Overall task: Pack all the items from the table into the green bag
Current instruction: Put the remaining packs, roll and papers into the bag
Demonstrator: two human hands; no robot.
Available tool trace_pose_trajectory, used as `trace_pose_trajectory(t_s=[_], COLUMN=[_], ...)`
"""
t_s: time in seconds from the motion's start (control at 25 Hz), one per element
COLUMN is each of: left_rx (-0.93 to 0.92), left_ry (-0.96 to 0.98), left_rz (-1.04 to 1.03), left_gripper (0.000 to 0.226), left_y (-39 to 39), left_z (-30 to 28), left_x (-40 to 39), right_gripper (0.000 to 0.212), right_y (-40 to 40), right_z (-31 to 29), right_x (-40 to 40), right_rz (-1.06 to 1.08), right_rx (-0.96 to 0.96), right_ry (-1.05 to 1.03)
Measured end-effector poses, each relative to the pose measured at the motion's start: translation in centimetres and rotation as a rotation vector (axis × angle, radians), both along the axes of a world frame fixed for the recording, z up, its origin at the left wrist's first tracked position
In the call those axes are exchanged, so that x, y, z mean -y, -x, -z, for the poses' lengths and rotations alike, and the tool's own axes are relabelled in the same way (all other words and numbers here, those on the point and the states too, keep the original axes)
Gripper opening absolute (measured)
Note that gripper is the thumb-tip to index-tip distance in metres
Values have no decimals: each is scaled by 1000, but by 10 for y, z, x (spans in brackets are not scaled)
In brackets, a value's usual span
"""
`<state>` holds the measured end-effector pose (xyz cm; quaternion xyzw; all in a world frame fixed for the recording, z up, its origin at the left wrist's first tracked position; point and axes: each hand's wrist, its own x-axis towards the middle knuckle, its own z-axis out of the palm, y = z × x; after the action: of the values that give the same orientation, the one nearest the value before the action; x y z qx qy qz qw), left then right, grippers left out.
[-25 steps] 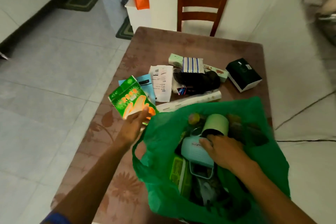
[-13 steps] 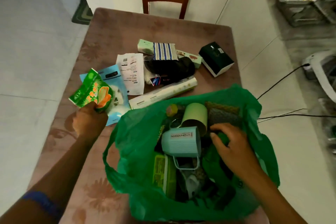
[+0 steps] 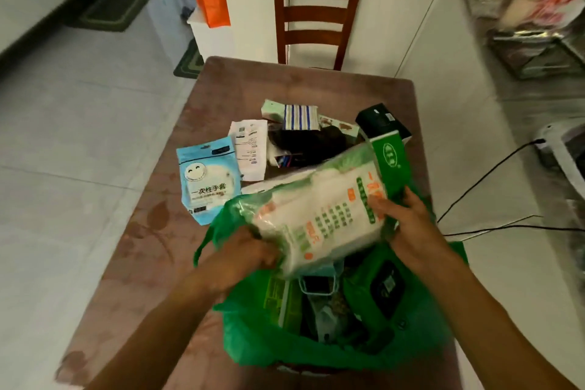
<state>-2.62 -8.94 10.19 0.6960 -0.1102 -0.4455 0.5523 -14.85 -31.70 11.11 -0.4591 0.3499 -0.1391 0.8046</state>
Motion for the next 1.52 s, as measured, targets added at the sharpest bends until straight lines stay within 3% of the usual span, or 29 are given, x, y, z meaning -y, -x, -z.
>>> trace_pose_trajectory(t_s=[0.08, 0.2, 0.28, 0.32, 0.4, 0.44, 0.48, 0.56, 0.68, 0.76, 0.92, 1.04, 1.16, 1.24, 1.32, 1.4, 1.52], left_rx=[132, 519, 705, 783, 780, 665, 535, 379, 349, 186, -121, -113, -19, 72, 136, 180, 10], left_ry=[-78, -316, -356, -299, -88, 3, 46, -24, -400, -539, -384, -329, -214, -27, 183, 315, 247], left_rz=[52, 221, 343, 294, -12, -201, -393, -683, -668, -599, -631, -661, -813, -777, -664, -423, 74], left_gripper=[58, 70, 58, 46, 17, 7, 2, 6, 27, 44, 65, 45, 41, 38, 37, 33, 40], left_y=[12, 10, 13, 15, 9, 1, -14, -55, -116, -139, -168, -166, -164, -162, -144, -109, -55], left_z=[20, 34, 35, 34, 23, 16, 16, 33, 89, 124, 167, 178, 146, 97, 40, -15, -44], left_x=[-2, -12, -9, -6, 2, 4, 3, -4, -22, -28, -26, -5, -12, -27, -39, -35, -6], right_gripper=[32, 34, 64, 75, 77, 74, 71, 67, 65, 67, 65, 59, 55, 57, 55, 52, 51], right_y=[24, 55, 60, 58, 47, 45, 40, 31, 21, 23, 34, 34, 38, 46, 49, 44, 34], right_z=[10, 24, 30, 31, 40, 55, 69, 92, 105, 98, 75, 65, 60, 55, 47, 38, 28], right_x=[12, 17, 3, -8, -33, -43, -50, -51, -46, -47, -53, -49, -23, -1, 15, 26, 40], right_rz=[-91, -548, -563, -523, -674, -826, -979, -1063, -1055, -1022, -845, -690, -586, -505, -402, -253, -143], right_rx=[-359, -763, -751, -654, -425, -373, -418, -576, -668, -610, -564, -627, -881, -1018, -1025, -921, -564], right_ry=[257, 699, 1081, 1306, 1670, 1764, 1737, 1566, 1510, 1481, 1590, 1776, 1810, 1770, 1716, 1604, 1304])
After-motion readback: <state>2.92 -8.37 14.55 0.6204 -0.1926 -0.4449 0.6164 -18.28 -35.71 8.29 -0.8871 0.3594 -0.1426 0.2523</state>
